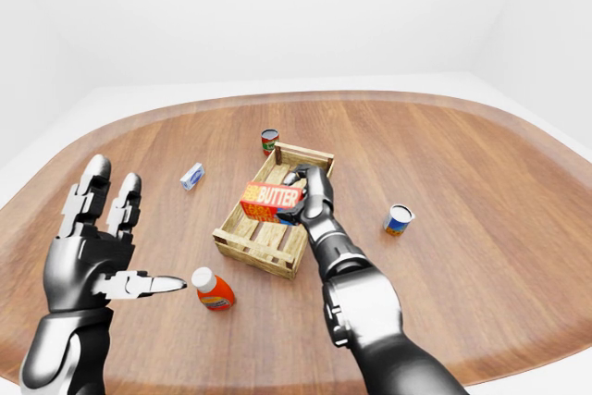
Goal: Pick up the butter and put it in the tray.
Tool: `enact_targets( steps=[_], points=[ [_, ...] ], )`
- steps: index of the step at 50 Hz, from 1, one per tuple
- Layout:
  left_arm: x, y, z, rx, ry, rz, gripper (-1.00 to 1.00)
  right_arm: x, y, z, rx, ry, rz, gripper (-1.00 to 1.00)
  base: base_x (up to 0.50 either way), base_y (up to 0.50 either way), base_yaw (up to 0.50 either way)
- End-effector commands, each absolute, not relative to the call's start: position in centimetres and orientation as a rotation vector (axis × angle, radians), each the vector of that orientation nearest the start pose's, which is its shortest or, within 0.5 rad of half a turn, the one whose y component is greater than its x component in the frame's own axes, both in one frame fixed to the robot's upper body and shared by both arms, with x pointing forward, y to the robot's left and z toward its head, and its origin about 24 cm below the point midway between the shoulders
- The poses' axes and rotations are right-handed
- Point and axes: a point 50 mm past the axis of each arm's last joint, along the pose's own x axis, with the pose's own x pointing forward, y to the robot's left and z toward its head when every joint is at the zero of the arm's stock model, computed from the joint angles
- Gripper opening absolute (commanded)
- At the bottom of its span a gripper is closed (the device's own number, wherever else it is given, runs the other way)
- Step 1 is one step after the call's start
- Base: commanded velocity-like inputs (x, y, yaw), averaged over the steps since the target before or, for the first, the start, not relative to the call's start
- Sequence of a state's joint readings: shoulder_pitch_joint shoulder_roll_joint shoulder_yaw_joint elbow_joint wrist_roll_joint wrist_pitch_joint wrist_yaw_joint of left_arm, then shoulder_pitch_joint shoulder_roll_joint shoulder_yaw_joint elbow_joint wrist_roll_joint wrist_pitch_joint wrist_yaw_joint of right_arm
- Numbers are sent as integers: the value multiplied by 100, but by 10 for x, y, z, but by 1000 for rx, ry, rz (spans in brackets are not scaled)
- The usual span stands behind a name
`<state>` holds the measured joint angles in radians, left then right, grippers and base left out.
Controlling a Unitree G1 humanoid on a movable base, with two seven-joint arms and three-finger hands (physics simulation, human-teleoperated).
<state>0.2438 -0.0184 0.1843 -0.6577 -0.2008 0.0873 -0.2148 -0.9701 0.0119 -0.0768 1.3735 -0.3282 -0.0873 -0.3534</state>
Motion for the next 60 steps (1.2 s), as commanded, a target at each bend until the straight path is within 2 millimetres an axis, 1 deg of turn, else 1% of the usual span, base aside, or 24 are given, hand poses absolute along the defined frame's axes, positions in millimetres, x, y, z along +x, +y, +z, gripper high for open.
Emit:
enact_targets(
  steps=[1,19,20,21,34,51,54,56,57,60],
  points=[
    [187,188,136,-81,-375,-19,100,384,-97,56,-402,225,-115,-100,0,0,0],
    [186,189,136,-83,-376,-18,100,385,-94,58,-397,221,-105,-100,0,0,0],
    [186,189,137,-83,-378,-18,100,385,-94,58,-395,221,-105,49,0,0,0],
    [186,189,136,-83,-376,-18,100,385,-94,58,-395,221,-108,100,0,0,0],
    [186,189,135,-83,-371,-21,100,384,-97,57,-399,225,-113,100,0,0,0],
    [186,188,134,-82,-363,-22,100,385,-94,60,-410,210,-98,100,0,0,0],
    [186,187,133,-83,-361,-25,100,388,-87,66,-407,194,-39,100,0,0,0],
    [186,187,133,-83,-358,-28,100,391,-82,72,-405,213,14,100,0,0,0],
    [186,186,133,-83,-358,-28,100,392,-80,73,-442,230,36,100,0,0,0],
    [185,187,134,-82,-365,-27,100,395,-78,80,-465,234,85,100,0,0,0]
  ],
)
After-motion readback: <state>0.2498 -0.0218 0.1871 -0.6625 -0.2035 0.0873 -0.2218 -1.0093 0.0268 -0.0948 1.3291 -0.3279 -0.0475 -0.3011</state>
